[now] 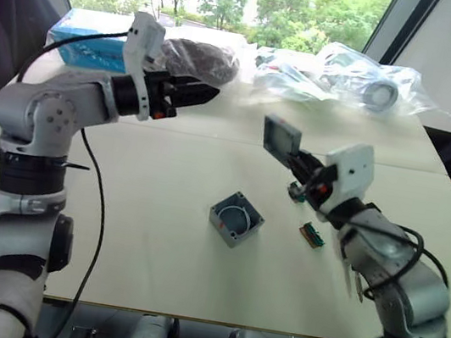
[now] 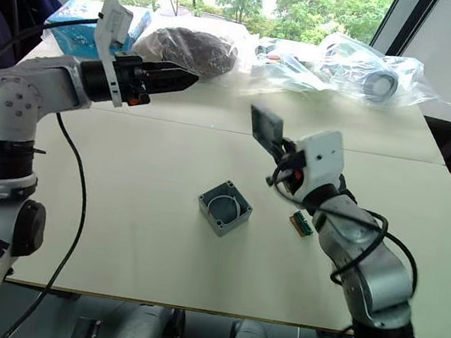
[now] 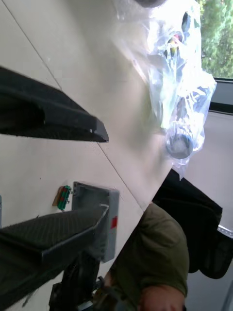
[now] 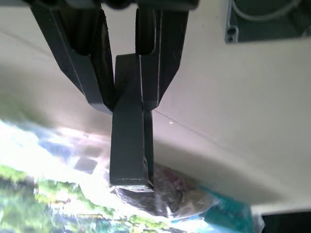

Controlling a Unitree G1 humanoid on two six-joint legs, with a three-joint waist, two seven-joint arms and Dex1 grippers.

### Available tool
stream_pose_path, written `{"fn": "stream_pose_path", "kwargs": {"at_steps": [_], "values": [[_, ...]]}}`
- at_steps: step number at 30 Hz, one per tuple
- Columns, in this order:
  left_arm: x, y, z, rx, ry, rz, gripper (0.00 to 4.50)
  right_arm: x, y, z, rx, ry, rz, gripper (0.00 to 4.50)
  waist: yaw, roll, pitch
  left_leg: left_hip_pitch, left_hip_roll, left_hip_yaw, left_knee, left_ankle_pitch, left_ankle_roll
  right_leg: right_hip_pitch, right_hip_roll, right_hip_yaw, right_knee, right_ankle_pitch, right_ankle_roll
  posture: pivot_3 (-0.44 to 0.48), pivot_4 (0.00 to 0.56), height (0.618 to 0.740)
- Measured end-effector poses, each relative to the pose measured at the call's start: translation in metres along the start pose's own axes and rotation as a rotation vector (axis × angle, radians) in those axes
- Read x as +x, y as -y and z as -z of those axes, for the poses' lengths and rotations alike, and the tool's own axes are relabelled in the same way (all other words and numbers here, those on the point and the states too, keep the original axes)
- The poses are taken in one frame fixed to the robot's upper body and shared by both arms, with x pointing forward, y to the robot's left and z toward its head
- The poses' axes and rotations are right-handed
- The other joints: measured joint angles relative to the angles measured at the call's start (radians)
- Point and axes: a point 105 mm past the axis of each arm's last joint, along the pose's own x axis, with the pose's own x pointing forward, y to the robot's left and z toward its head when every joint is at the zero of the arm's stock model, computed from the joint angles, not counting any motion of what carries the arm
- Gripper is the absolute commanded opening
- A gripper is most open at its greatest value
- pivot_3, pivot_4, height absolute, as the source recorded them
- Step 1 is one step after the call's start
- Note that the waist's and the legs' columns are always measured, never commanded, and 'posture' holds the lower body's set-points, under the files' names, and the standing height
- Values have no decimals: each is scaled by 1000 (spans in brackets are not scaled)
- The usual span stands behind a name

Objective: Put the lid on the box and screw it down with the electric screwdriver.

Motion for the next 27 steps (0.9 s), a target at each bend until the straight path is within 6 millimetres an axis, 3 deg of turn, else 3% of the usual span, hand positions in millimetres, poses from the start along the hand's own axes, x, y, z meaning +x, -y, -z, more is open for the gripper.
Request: {"fn": "stream_pose_path", "kwargs": {"at_steps": [2,8,11,12,14,27], "values": [[4,3,3,-7,-5,20,36,-7,-10,3,-194,-1,-44,97,0,0,0,0,0,0,0,0,0,0,0,0,0,0,0,0,150,740],[22,19,27,42,-122,115,36,-19,-44,27,-641,-10,-160,97,3,-1,0,0,0,0,1,1,-2,0,0,0,0,0,1,0,150,740],[32,27,63,121,-247,180,36,-22,-63,35,-799,22,-205,97,5,-1,0,0,0,0,1,1,-2,0,0,0,0,0,1,0,150,740],[34,29,79,150,-300,210,36,-22,-67,36,-824,31,-197,97,5,-1,0,0,0,0,1,2,-3,0,0,0,0,0,1,0,150,740],[38,33,90,188,-339,242,36,-20,-68,36,-855,39,-183,97,6,-1,1,0,0,0,1,2,-3,0,1,0,0,0,1,0,150,740],[50,30,115,284,-402,282,36,-30,-75,47,-951,39,-162,97,7,-1,0,0,0,-1,1,2,-3,1,1,-1,0,-1,1,0,150,740]]}}
